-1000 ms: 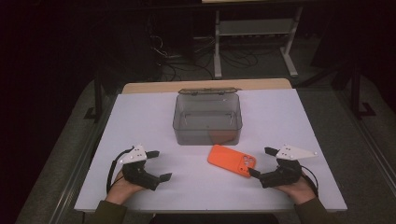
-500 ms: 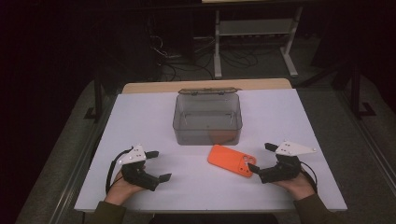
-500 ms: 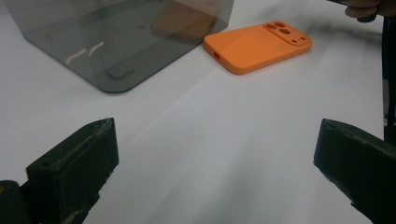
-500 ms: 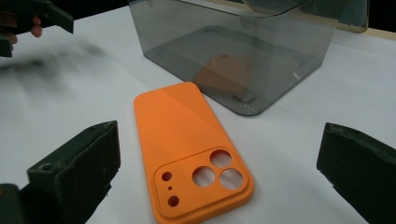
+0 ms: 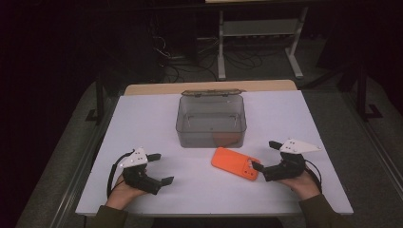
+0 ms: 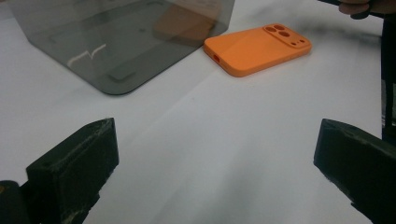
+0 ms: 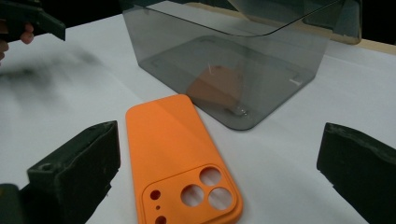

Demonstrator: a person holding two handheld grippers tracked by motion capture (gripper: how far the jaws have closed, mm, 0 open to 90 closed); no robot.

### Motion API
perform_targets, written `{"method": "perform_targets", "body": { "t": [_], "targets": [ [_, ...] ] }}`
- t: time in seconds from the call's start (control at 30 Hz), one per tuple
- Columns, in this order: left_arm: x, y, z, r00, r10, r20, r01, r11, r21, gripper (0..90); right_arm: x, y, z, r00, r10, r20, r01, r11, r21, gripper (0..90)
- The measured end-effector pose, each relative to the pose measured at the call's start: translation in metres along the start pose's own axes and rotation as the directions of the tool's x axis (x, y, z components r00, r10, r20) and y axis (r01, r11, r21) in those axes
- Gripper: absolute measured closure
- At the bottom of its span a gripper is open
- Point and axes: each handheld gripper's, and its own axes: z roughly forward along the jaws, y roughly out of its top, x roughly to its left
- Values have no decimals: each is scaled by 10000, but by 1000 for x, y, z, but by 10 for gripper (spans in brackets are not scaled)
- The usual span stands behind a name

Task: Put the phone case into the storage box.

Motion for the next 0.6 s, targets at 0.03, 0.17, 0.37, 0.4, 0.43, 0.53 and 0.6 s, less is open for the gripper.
{"method": "perform_targets", "body": {
  "t": [0.03,0.17,0.37,0.4,0.43,0.53,0.6],
  "targets": [
    [0,0,0,10000,-1,7,1,10000,-4,0,-1,0,0,10000,24,24,-24,10000,-10,0],
    [1,0,0,10000,-23,36,23,10000,-6,0,-5,2,1,9999,78,64,-77,10000,-58,0],
    [2,0,0,10000,-50,68,50,10000,-55,0,-8,6,3,9999,106,68,-105,9998,-149,0],
    [2,0,0,9999,-75,83,76,9999,-91,0,-9,6,3,9999,115,77,-114,9998,-141,0],
    [2,0,0,9999,-72,96,73,9999,-86,0,-10,7,4,9999,125,81,-124,9998,-139,0],
    [2,0,0,9999,-67,95,67,9999,-75,0,-13,9,5,9999,76,99,-74,9999,-154,0],
    [2,0,0,9999,-80,110,80,9999,-75,0,-14,10,6,9999,86,104,-85,9999,-146,0]
  ]
}}
